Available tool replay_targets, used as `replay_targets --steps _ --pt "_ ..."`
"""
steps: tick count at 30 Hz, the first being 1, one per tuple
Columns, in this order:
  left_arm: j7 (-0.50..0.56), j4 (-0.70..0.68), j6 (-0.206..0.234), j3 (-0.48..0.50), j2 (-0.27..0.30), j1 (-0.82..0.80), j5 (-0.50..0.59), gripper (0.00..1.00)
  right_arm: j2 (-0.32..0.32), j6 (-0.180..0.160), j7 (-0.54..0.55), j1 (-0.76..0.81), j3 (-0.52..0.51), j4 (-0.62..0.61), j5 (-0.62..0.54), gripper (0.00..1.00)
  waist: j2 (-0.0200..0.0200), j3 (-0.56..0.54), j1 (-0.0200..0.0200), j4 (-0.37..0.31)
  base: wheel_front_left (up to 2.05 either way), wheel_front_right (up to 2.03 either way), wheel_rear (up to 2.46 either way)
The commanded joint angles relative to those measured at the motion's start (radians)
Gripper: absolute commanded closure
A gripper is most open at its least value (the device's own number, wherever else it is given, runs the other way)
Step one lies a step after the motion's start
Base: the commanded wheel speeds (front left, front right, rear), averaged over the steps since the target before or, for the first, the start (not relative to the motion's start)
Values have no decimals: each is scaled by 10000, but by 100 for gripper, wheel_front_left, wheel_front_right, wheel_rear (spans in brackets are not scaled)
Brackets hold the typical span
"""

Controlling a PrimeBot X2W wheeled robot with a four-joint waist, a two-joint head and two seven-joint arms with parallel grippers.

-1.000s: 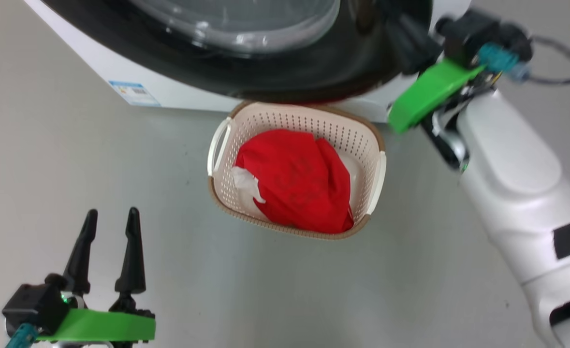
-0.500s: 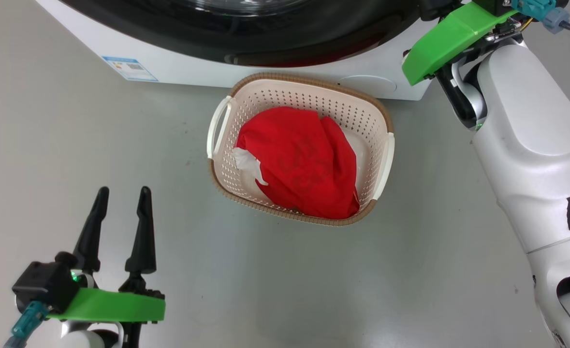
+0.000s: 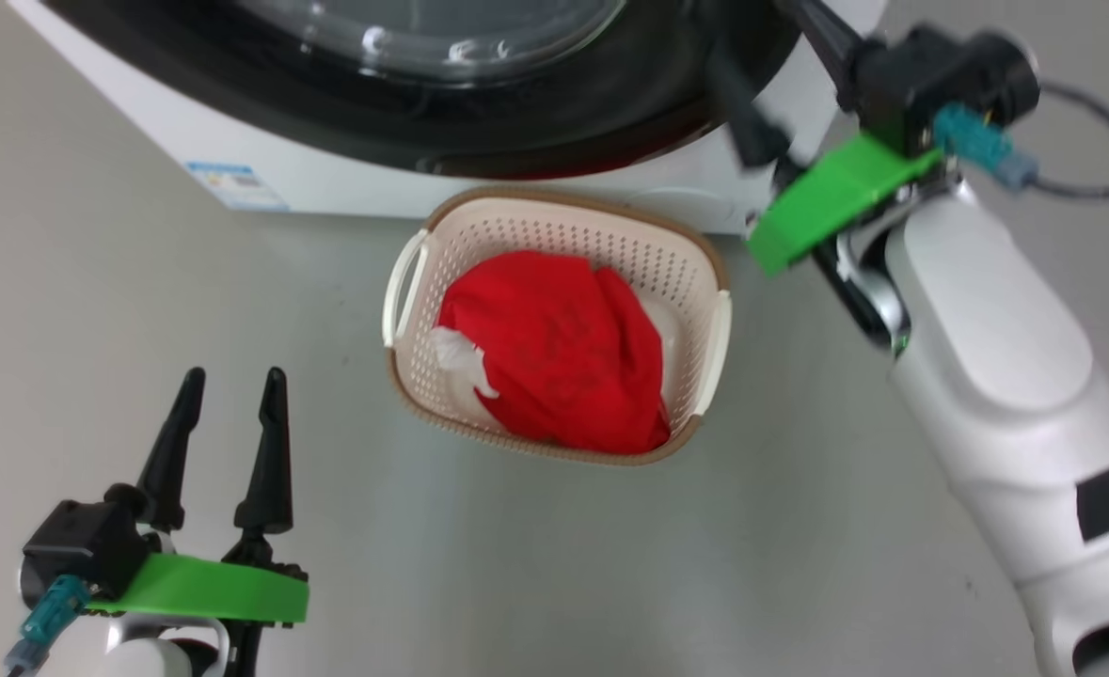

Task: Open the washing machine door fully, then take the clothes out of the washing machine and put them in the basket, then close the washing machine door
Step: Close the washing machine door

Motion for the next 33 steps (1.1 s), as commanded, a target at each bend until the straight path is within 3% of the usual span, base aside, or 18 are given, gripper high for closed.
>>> replay_targets --steps 1,13,33 --pt "-120 -169 -54 292 359 3 57 0 165 -13 -51 331 140 -418 62 0 -1 -352 0 -304 0 0 0" --pt "-120 42 -54 95 617 454 -265 0 -253 -13 -51 3107 -386 -2310 119 0 -1 -1647 0 -1093 0 0 0" --pt "-120 -248 -54 343 625 1793 -674 0 -703 -13 -51 6977 -2780 -3715 483 0 -1 -3550 0 -1724 0 0 0"
